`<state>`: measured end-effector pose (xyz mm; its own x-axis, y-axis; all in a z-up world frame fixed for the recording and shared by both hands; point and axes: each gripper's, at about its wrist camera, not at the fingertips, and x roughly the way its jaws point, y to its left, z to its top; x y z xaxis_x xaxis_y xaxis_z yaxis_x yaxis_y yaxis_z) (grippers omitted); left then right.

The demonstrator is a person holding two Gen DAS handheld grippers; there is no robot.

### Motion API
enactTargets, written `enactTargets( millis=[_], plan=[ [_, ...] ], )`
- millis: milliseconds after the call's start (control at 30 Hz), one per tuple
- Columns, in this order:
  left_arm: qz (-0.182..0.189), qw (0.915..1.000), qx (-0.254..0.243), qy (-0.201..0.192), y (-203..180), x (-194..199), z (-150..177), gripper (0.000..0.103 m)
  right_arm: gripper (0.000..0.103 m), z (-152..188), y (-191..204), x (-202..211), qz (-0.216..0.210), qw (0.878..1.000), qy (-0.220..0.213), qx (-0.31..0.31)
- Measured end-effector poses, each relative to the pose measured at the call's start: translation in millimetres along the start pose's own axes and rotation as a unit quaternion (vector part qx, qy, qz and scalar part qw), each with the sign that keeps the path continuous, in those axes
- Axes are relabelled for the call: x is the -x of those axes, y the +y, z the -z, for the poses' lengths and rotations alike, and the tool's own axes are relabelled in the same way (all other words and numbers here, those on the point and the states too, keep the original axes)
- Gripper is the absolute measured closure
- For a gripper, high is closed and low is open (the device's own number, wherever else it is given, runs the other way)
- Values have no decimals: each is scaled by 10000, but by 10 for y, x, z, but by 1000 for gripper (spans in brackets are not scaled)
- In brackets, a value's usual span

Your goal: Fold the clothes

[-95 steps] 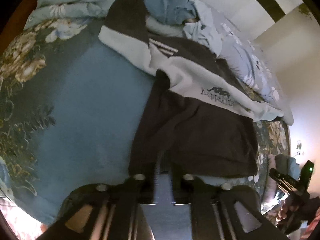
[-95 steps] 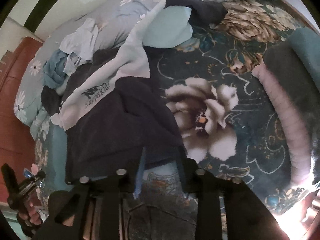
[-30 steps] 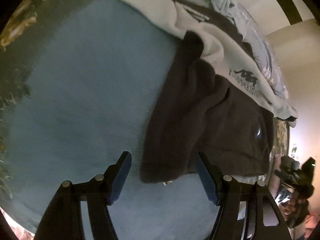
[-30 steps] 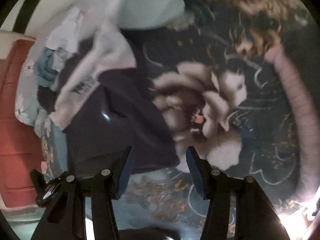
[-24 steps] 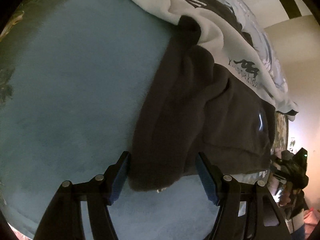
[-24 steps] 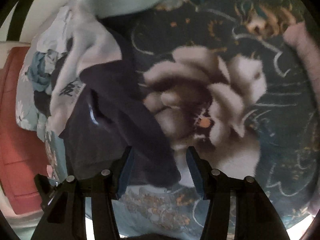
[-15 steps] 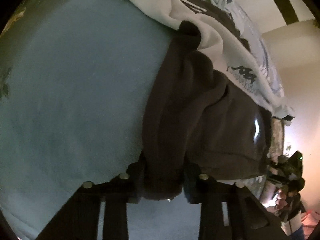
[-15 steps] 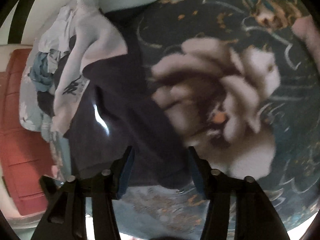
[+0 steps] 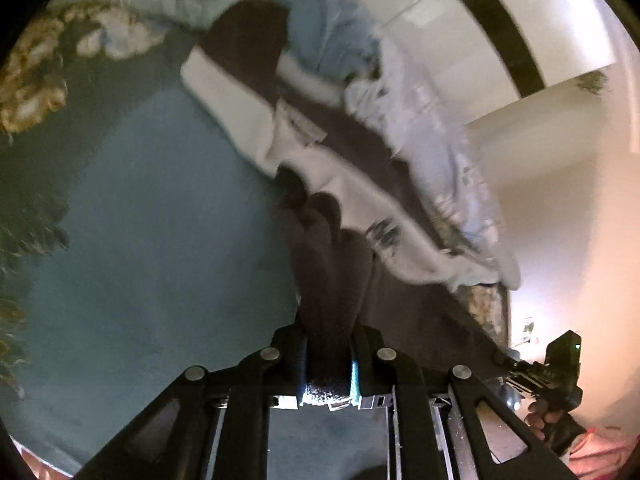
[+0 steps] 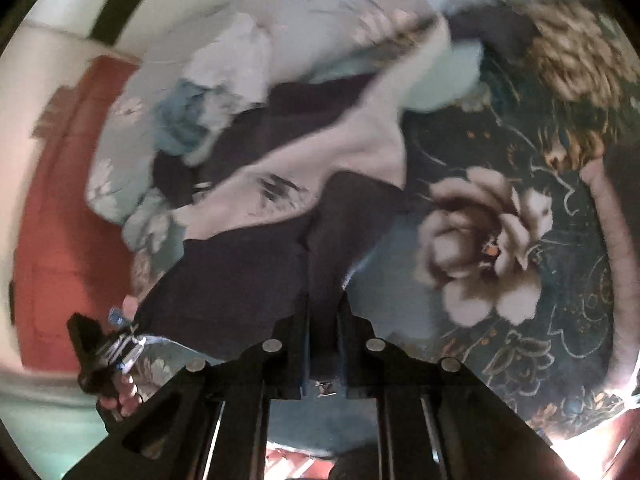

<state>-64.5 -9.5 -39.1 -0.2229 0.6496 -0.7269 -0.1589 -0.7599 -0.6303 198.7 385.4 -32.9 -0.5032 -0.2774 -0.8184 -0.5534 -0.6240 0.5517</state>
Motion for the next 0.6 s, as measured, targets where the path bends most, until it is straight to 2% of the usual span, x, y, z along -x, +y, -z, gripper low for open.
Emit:
enactTargets(
  millis=[100, 233, 367, 433, 600],
  plan=[
    [-182, 9998, -102, -20, 178, 271, 209, 87, 92, 221, 137, -139, 223, 9986, 414, 252],
    [-535, 9971, 267, 462, 654, 182, 600, 87, 92, 532, 74, -419, 561, 9919, 1095, 315],
    [-639, 9927, 690, 761, 986, -4, 943, 88, 92, 672, -44, -568, 753, 9863, 1454, 212],
    [-675, 9918, 712, 818, 1008, -61, 1012, 88, 92, 719, -88, -636, 899, 9825, 1617, 231],
    [-1076, 9880, 514, 978, 955, -320, 1032, 88, 92, 759, -244, -784, 1073, 9772, 1827, 97]
  ],
)
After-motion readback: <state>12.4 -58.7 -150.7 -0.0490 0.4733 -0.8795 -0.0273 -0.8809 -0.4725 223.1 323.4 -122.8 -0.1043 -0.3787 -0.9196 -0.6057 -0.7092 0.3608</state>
